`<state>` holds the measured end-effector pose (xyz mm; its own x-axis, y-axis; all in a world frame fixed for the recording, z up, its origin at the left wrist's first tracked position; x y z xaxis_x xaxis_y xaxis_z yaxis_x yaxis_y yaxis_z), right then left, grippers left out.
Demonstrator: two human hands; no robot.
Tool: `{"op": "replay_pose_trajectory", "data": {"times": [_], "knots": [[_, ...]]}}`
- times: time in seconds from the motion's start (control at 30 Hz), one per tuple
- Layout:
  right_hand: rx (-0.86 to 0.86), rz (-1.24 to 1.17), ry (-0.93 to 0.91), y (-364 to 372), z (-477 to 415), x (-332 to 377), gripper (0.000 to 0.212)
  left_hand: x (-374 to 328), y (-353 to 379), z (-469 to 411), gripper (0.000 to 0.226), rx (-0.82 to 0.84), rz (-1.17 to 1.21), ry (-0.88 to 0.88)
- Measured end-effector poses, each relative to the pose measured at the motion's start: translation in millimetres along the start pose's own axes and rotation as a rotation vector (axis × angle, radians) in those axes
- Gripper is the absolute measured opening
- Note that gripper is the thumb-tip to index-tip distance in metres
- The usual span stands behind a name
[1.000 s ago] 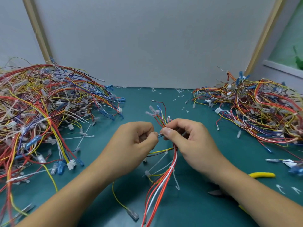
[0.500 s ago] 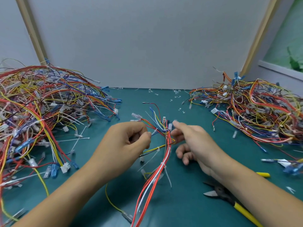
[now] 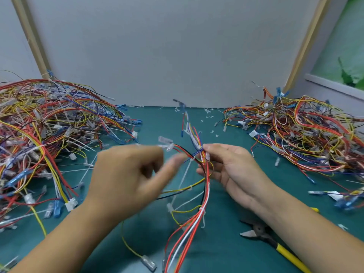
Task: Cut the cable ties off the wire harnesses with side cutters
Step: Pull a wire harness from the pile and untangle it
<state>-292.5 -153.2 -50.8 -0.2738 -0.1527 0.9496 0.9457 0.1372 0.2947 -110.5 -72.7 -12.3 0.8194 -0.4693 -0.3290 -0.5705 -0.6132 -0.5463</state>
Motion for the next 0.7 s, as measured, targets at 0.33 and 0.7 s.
{"op": "replay_pose_trajectory", "data": {"times": [0.33, 0.7], "knots": [[-0.149, 0.263, -0.601, 2.6, 17.3, 14.3, 0.013, 3.9, -16.9, -11.3, 0.01, -0.256, 0.286, 0.025], [-0.083, 0.371, -0.689, 10.8, 25.7, 8.0, 0.012, -8.8, 18.1, 1.3, 0.014, 0.195, 0.076, 0.012]]}}
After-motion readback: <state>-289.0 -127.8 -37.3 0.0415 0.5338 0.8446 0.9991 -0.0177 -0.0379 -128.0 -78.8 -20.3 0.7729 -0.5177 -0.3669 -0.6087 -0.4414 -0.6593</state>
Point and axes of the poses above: each hand's wrist, its own z-axis away from the middle knuckle, its own y-axis out of the palm, x = y × z, the point moved 3 cm from there along -z, towards the middle knuckle, and after that the axes turned 3 degrees about -x, right-handed, at the moved point
